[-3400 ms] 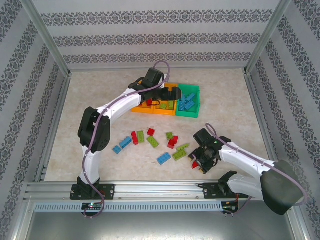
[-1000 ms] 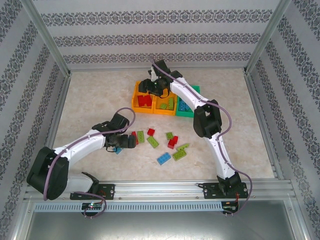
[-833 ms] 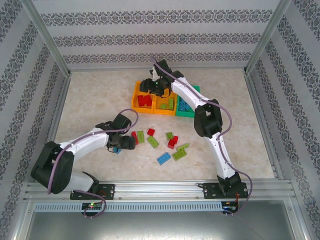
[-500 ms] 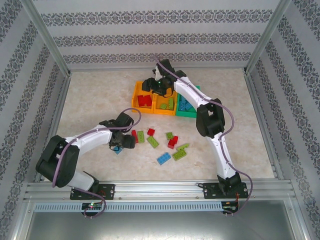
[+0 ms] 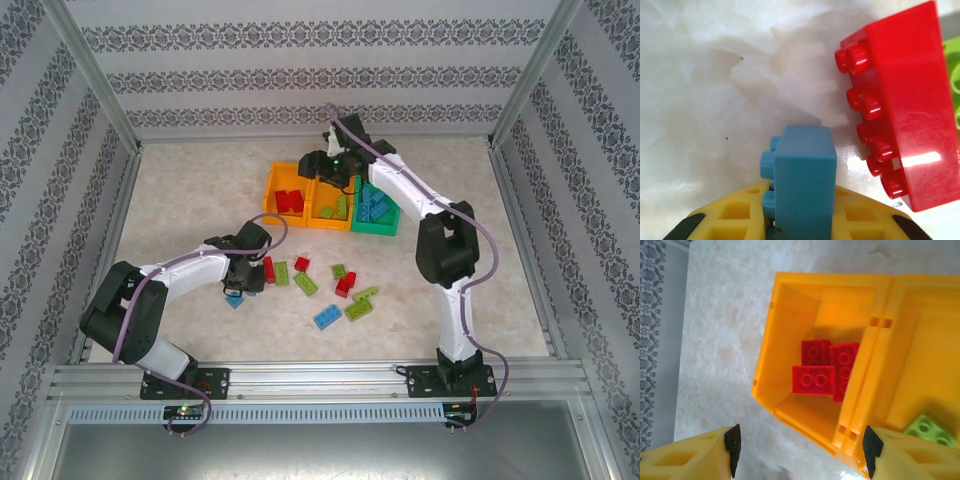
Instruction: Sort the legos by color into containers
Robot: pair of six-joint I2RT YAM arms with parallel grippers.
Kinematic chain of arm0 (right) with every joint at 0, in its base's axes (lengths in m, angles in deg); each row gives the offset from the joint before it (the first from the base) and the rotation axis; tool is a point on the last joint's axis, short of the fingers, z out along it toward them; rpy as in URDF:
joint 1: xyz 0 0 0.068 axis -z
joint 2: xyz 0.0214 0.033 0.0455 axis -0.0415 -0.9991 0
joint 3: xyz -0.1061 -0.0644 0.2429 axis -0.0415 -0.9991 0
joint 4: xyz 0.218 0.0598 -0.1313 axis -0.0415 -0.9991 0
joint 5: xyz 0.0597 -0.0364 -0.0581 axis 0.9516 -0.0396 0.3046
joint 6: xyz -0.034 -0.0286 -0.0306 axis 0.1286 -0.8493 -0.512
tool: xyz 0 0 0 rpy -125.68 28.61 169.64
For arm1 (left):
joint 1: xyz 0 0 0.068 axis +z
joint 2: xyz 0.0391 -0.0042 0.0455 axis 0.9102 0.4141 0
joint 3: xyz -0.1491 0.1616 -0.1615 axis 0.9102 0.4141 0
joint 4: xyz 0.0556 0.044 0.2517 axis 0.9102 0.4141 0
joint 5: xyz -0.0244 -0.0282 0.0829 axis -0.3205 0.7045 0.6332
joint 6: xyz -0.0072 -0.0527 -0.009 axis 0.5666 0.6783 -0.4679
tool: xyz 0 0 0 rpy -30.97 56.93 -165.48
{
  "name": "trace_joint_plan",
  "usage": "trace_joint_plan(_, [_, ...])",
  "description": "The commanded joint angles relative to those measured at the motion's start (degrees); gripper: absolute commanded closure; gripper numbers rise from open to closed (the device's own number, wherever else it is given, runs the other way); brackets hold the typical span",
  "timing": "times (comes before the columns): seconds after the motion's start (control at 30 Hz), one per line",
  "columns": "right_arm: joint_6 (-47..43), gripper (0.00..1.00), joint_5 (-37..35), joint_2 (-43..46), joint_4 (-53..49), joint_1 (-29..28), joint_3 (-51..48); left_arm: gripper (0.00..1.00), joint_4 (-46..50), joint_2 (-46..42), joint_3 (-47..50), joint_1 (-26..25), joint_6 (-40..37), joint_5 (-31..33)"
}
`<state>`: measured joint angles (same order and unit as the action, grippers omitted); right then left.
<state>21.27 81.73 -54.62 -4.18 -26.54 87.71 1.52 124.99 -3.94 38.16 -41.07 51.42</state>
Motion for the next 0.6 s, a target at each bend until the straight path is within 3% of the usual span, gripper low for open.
trace_joint_plan(0.0, [0.51,0.32,-2.01,4.99,3.25,2.89,-5.48,0.82,2.71,-3.02,-2.48,-0.49,0.99,1.88])
trace_joint_plan(0.33, [-2.17,0.31,-8.54,18.78,5.09,8.51,-27.36,0.8,7.89,-9.79,-13.96,-0.5,2.12,0.72])
trace_joint_plan(0.47, [-2.04,0.31,-10.78,22.52,5.52,9.37,-34.81,0.78,3.19,-6.91,-21.01,-0.47,0.58,-4.85])
trace_joint_plan(0.57, [-0.78,0.3,-11.94,25.33,6.33,10.01,-40.01,0.78,-0.34,-0.32,-28.69,-0.43,0.11,-12.43])
